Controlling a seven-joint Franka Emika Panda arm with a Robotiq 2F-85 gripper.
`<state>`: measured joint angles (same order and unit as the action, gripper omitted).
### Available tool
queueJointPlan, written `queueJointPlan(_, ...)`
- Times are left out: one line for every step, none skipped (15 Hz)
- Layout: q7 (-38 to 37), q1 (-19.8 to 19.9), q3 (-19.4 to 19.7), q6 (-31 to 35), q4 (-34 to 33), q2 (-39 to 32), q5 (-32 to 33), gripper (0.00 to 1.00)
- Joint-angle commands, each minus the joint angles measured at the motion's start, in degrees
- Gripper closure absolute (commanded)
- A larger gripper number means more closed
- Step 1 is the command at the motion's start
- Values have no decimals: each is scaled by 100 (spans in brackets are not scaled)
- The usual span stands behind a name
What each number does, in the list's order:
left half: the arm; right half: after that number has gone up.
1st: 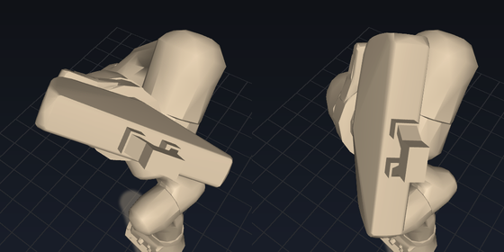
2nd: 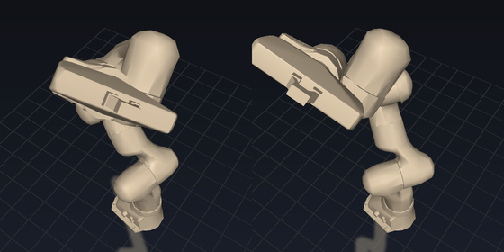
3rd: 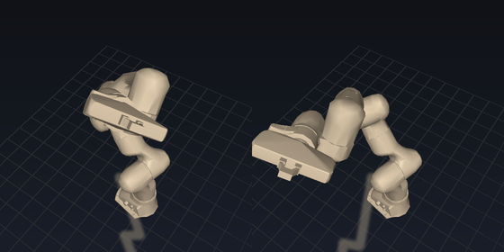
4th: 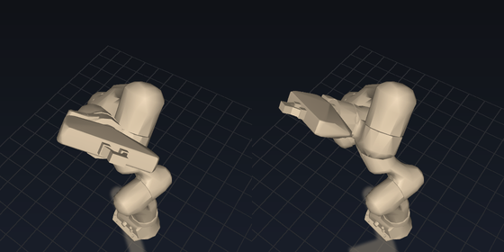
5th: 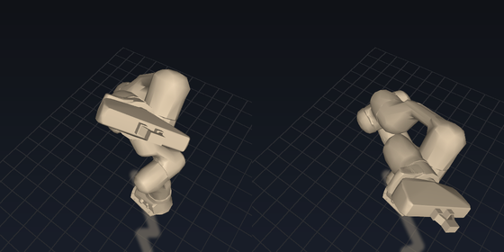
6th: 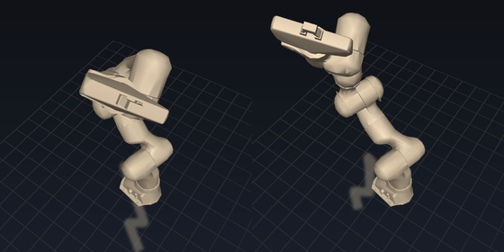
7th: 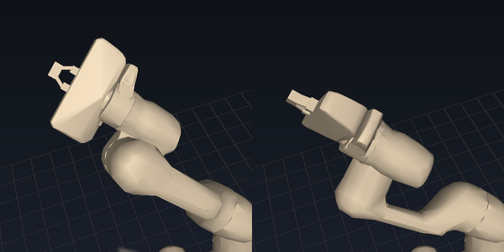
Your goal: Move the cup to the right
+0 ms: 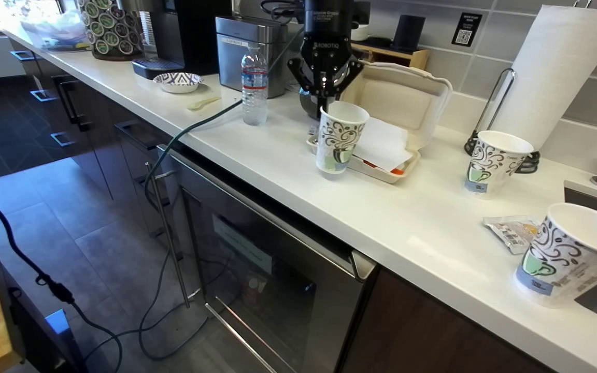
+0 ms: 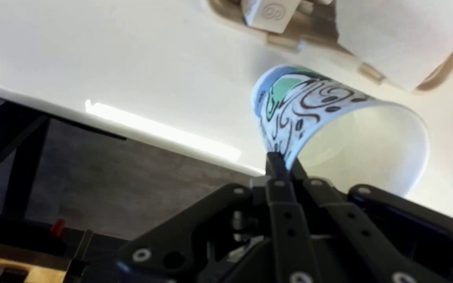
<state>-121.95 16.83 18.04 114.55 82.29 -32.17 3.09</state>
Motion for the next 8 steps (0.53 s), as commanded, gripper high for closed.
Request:
queueJointPlan(-146,-130,123,1207,529,80,172,99)
queueJointPlan(-204,-190,183,1506,663,83,260,99)
queueJointPlan(-243,-235,232,1705,762,86,304,99)
queueJointPlan(-322,-307,322,1888,847,74,427,99)
queueJointPlan(-405,-369,417,2034,917,66,546,99)
queueJointPlan(-482,-423,502,2143,971,58,661,99)
queueJointPlan(-577,-484,610,2191,994,41,805,99)
queueJointPlan(-693,-529,690,2229,1015,42,910,99)
